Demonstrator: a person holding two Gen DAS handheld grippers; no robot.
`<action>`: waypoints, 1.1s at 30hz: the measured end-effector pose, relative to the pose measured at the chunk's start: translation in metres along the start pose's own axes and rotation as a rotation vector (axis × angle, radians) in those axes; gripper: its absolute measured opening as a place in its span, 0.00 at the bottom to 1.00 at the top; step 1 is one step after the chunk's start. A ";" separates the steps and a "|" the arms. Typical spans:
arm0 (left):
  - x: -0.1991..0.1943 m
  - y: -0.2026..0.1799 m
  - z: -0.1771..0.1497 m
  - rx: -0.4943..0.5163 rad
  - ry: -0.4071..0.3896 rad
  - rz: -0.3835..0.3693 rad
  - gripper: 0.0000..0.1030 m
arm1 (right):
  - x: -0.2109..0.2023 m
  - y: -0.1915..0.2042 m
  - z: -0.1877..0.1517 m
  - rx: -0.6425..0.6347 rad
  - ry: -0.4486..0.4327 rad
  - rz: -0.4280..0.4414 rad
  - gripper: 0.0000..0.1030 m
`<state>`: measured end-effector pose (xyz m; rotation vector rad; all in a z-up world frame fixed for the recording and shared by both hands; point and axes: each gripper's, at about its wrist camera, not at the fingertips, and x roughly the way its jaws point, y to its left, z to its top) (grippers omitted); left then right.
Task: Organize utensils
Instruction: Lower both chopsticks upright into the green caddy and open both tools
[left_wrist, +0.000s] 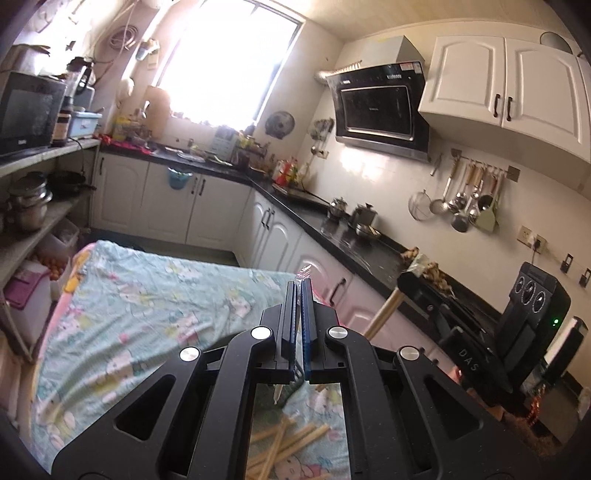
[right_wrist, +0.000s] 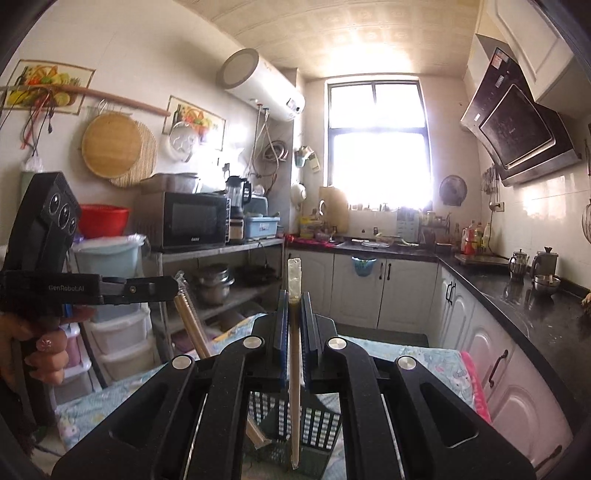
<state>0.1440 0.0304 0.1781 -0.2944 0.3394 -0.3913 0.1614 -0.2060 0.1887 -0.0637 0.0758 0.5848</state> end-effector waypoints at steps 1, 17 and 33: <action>0.000 0.001 0.002 0.006 -0.009 0.010 0.01 | 0.003 -0.002 0.002 0.004 -0.005 -0.004 0.06; 0.039 0.018 -0.007 0.004 -0.001 0.052 0.01 | 0.053 -0.020 -0.018 0.060 -0.001 -0.054 0.06; 0.077 0.034 -0.042 -0.039 0.073 0.048 0.01 | 0.085 -0.027 -0.070 0.109 0.103 -0.116 0.06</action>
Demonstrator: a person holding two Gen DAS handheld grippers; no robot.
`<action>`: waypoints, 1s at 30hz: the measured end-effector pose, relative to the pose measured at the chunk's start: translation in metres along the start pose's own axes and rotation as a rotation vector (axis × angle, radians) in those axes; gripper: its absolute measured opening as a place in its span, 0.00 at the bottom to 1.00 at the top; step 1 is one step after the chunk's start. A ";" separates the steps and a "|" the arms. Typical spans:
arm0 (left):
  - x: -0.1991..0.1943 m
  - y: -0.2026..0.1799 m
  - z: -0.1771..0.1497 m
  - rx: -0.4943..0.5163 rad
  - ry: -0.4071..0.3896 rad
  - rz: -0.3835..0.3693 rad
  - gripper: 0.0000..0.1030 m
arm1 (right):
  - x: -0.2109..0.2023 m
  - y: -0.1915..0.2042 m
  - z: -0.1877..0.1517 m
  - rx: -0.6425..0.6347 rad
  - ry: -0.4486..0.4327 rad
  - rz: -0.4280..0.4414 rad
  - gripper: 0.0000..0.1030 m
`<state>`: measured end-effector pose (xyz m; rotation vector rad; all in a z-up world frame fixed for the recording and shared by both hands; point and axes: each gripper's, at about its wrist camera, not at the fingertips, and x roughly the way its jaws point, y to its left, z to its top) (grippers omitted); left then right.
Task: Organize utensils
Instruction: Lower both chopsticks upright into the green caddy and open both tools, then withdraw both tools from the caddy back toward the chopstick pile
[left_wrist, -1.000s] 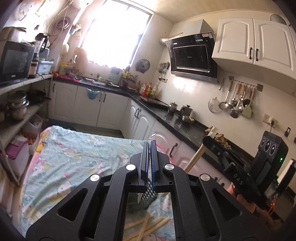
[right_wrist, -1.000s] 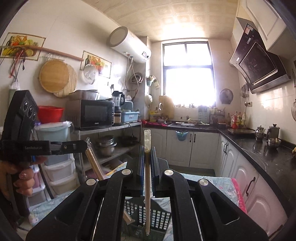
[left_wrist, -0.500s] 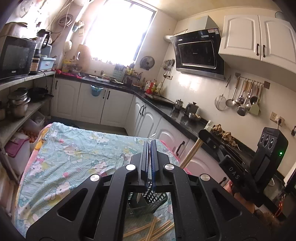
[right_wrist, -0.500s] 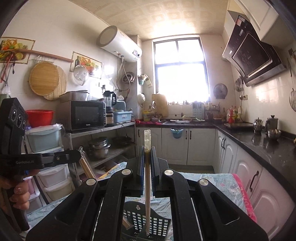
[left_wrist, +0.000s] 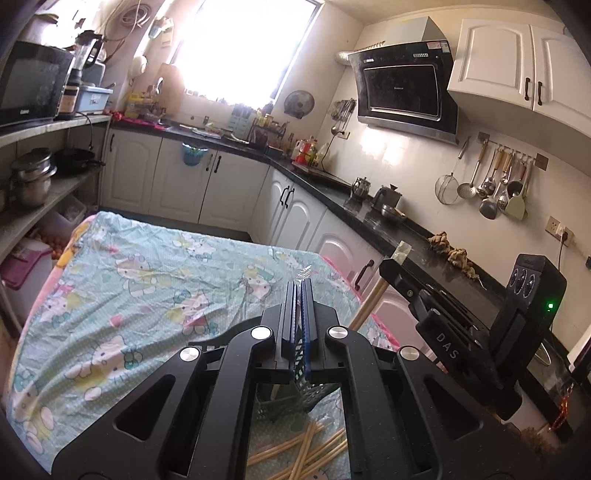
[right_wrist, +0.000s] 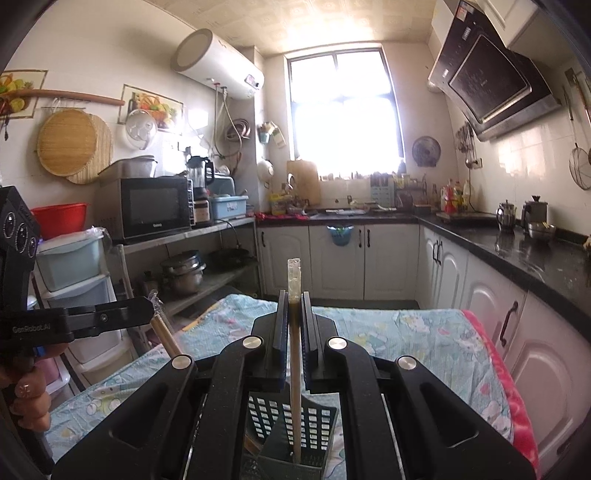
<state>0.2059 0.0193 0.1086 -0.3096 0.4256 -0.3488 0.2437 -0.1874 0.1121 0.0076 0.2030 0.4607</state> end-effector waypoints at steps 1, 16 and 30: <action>0.001 0.001 -0.001 0.000 0.002 0.001 0.01 | 0.002 0.000 -0.003 -0.002 0.007 -0.006 0.06; -0.003 0.011 -0.010 -0.017 0.003 0.038 0.17 | -0.002 -0.003 -0.016 0.016 0.050 -0.036 0.36; -0.035 0.014 -0.018 -0.023 -0.028 0.084 0.64 | -0.034 -0.006 -0.018 0.001 0.051 -0.038 0.58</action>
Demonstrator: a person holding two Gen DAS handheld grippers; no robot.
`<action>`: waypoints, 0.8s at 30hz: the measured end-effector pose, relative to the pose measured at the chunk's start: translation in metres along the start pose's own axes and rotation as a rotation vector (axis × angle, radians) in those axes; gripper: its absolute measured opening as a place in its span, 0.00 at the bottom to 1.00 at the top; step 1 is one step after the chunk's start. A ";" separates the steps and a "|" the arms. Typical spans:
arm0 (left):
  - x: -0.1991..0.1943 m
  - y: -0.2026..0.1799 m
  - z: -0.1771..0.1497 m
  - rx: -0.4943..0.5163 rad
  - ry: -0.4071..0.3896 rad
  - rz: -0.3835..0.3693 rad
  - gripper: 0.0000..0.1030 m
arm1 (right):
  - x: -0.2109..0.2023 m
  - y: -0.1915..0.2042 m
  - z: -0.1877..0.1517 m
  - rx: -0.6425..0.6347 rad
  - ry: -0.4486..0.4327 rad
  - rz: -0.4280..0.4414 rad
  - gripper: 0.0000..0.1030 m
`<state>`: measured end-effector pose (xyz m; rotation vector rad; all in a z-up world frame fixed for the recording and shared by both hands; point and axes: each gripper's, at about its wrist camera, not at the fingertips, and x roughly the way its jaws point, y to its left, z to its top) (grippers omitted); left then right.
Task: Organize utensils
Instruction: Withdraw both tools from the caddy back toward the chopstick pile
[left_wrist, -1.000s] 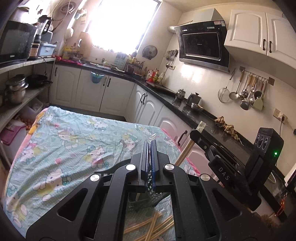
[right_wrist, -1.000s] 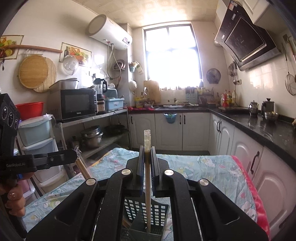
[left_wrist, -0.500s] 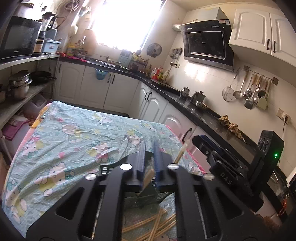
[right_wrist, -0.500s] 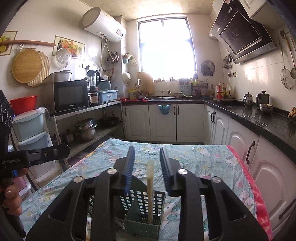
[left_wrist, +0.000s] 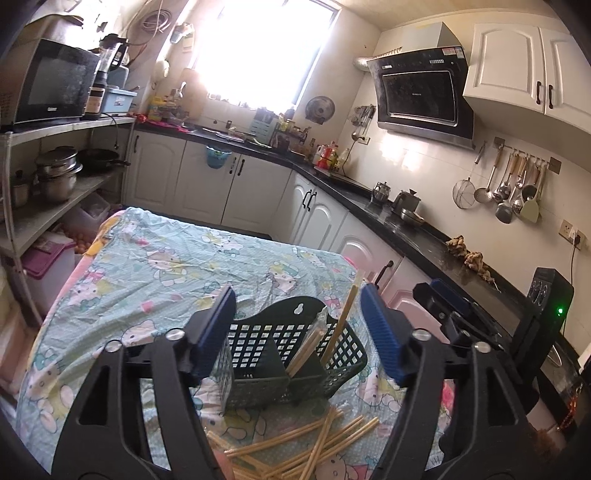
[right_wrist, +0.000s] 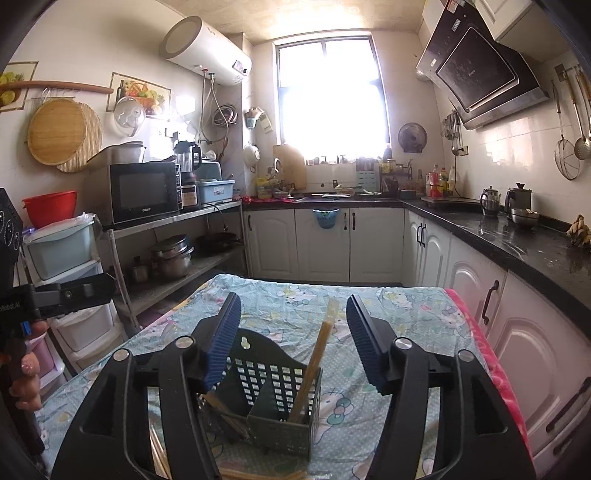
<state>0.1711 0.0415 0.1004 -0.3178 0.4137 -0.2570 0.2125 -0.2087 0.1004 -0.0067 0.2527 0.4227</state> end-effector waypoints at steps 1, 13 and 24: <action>-0.002 0.000 0.000 -0.002 -0.001 0.000 0.69 | -0.003 0.000 -0.001 -0.002 0.000 0.001 0.60; -0.028 0.007 -0.008 -0.014 -0.022 0.026 0.89 | -0.035 0.010 -0.007 -0.047 0.001 0.003 0.70; -0.045 0.010 -0.026 -0.011 -0.010 0.051 0.90 | -0.054 0.027 -0.015 -0.094 0.026 0.027 0.71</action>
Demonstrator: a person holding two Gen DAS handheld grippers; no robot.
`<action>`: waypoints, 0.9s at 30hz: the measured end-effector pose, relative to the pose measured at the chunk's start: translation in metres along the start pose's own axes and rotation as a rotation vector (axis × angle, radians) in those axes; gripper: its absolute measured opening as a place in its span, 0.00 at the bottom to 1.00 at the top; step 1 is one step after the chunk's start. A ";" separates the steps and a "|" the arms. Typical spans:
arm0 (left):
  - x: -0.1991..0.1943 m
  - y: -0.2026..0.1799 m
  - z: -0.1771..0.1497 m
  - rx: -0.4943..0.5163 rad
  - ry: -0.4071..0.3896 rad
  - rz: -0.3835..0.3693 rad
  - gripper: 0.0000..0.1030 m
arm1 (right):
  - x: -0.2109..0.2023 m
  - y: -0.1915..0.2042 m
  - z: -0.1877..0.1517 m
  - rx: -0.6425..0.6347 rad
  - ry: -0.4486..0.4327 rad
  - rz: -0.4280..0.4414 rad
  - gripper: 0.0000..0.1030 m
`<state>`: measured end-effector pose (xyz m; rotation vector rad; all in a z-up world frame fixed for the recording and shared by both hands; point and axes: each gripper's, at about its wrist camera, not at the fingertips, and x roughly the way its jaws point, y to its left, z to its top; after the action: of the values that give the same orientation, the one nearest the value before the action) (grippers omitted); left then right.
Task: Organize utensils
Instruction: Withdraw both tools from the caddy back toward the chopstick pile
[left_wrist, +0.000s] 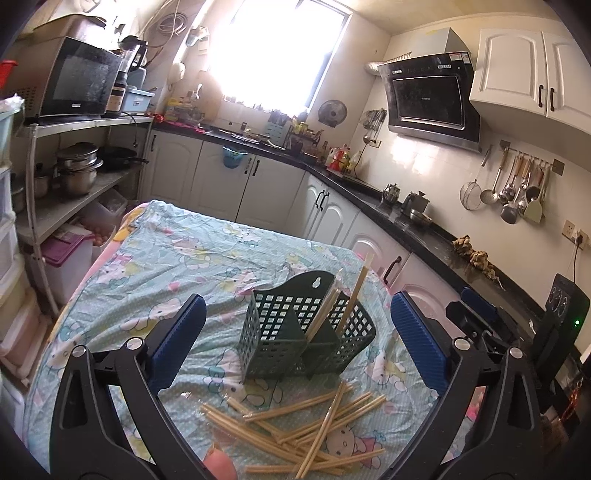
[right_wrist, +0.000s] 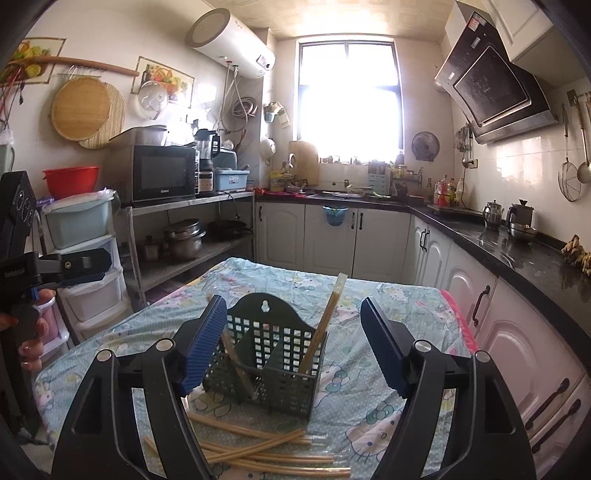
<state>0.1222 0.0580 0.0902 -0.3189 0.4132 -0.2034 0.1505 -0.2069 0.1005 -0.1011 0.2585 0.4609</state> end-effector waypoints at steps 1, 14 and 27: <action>-0.001 0.001 -0.001 0.000 0.001 0.002 0.90 | -0.002 0.002 -0.001 -0.007 0.004 0.002 0.71; -0.008 0.015 -0.029 -0.029 0.060 0.033 0.90 | -0.013 0.029 -0.025 -0.091 0.065 0.045 0.71; -0.002 0.024 -0.057 -0.034 0.149 0.050 0.90 | -0.016 0.060 -0.056 -0.210 0.126 0.119 0.71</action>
<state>0.0996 0.0656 0.0335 -0.3281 0.5715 -0.1722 0.0969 -0.1684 0.0484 -0.3224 0.3406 0.6002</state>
